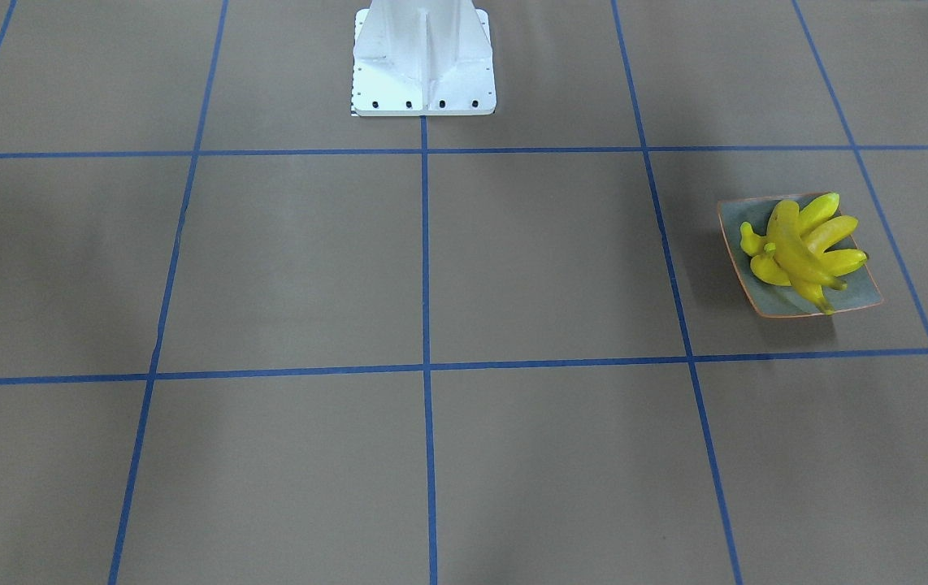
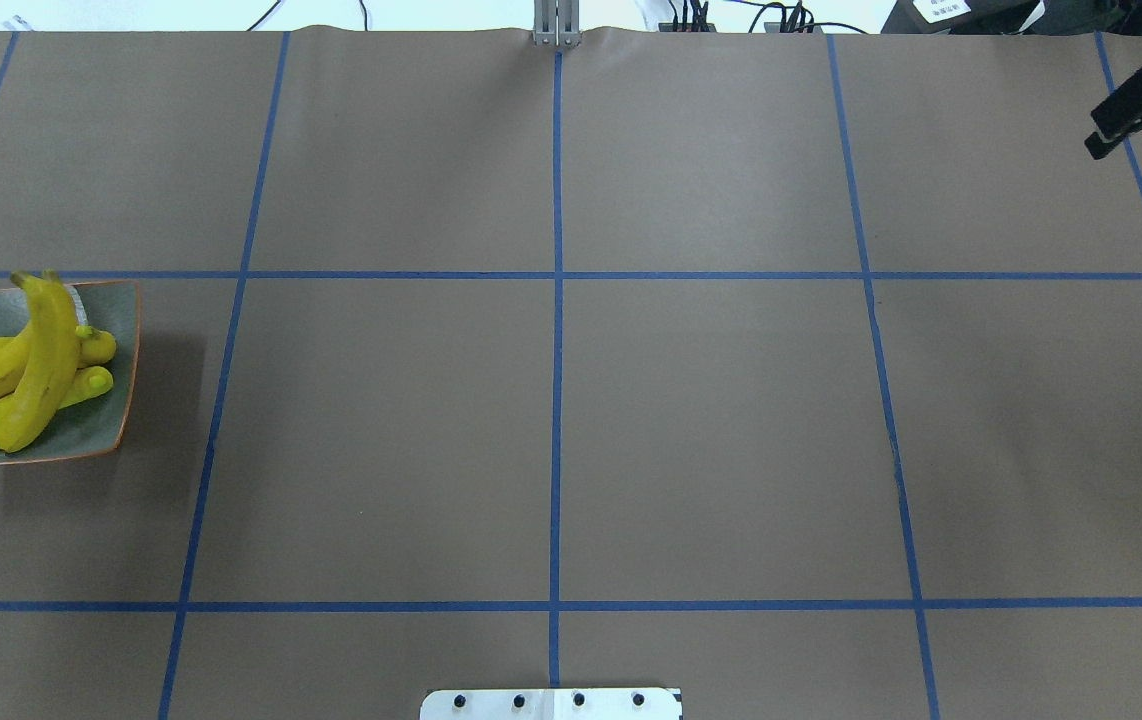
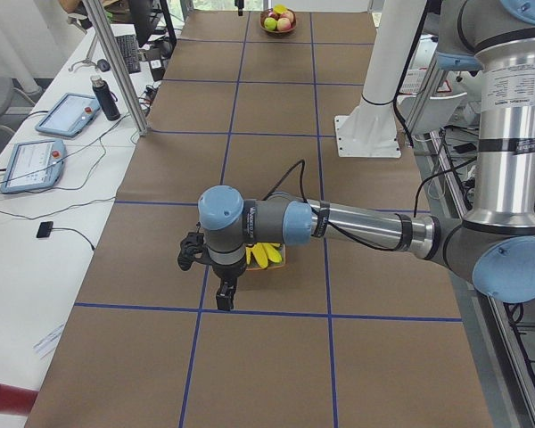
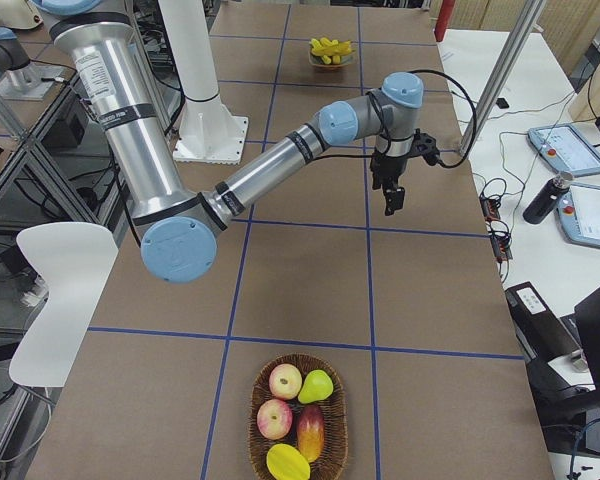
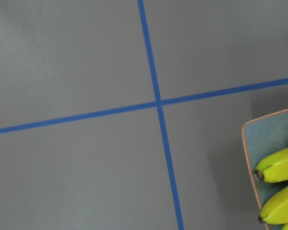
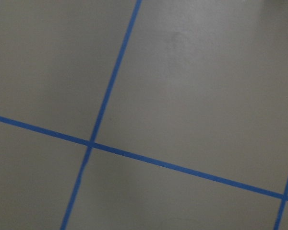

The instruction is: Transfer all bananas from basket to plate

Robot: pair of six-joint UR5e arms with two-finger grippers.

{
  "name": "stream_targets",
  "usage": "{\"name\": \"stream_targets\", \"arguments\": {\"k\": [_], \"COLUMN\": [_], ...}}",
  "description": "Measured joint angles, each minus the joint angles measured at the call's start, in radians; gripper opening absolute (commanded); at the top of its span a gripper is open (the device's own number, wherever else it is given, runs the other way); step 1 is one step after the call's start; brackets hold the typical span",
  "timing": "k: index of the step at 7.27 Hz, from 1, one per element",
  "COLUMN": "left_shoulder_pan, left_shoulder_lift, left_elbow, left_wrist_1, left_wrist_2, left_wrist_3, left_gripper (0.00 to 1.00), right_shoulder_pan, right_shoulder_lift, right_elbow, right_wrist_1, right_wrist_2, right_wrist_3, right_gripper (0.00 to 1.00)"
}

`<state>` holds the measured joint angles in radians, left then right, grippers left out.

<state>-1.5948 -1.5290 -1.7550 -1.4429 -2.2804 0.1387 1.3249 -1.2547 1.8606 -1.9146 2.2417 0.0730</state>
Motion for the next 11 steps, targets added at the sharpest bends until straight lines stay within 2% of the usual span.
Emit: {"name": "stream_targets", "arguments": {"k": [4, 8, 11], "left_shoulder_pan": [-0.058, -0.058, -0.057], "left_shoulder_lift": [0.015, 0.027, 0.065], "left_elbow": [-0.006, -0.031, -0.049], "left_wrist_1": [-0.020, -0.021, -0.021], "left_wrist_2": [-0.079, -0.077, -0.078], "left_wrist_3": [-0.088, -0.100, -0.096], "left_gripper": [1.00, 1.00, 1.00], "right_shoulder_pan": [0.133, 0.221, 0.240], "right_shoulder_lift": [-0.230, -0.366, -0.445], "right_elbow": [-0.009, -0.009, -0.019], "right_wrist_1": [0.001, 0.016, 0.118], "right_wrist_2": [0.026, 0.022, 0.018], "right_wrist_3": [-0.246, -0.256, -0.252], "right_gripper": [1.00, 1.00, 1.00]}}
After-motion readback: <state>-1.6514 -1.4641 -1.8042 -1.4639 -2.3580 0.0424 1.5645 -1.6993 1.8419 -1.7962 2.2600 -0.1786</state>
